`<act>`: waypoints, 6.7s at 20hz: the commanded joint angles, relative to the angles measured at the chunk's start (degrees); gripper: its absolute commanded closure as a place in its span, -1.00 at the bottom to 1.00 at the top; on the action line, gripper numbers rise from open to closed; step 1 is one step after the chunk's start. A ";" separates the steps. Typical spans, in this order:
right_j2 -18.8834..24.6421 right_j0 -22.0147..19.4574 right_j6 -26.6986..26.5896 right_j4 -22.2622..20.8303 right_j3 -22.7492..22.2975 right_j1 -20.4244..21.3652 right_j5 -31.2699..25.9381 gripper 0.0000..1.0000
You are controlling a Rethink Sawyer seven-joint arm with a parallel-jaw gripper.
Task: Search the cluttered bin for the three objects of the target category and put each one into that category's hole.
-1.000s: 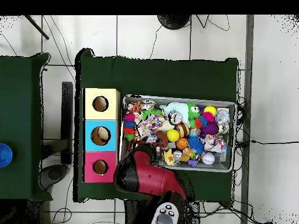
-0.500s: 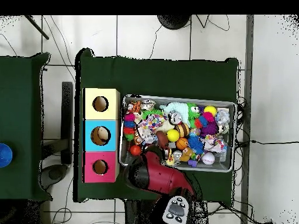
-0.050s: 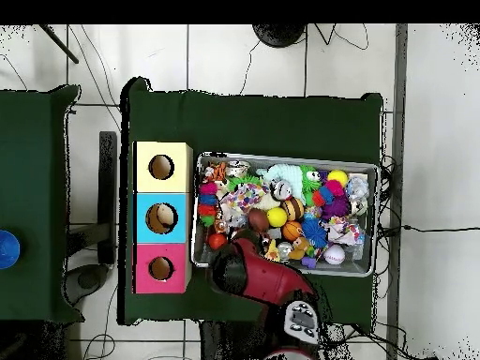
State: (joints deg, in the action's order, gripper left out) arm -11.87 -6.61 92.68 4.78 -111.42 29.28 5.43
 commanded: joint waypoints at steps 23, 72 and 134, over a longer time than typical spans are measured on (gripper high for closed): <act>23.71 -11.62 13.12 4.30 -6.83 4.52 -12.98 -1.00; 1.90 8.16 7.13 3.14 1.51 5.41 -16.73 -1.00; 26.25 -13.46 5.59 -0.32 -4.52 -2.89 -17.10 -1.00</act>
State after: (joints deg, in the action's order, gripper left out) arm 3.79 -18.76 92.68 4.90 -115.64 30.52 -2.79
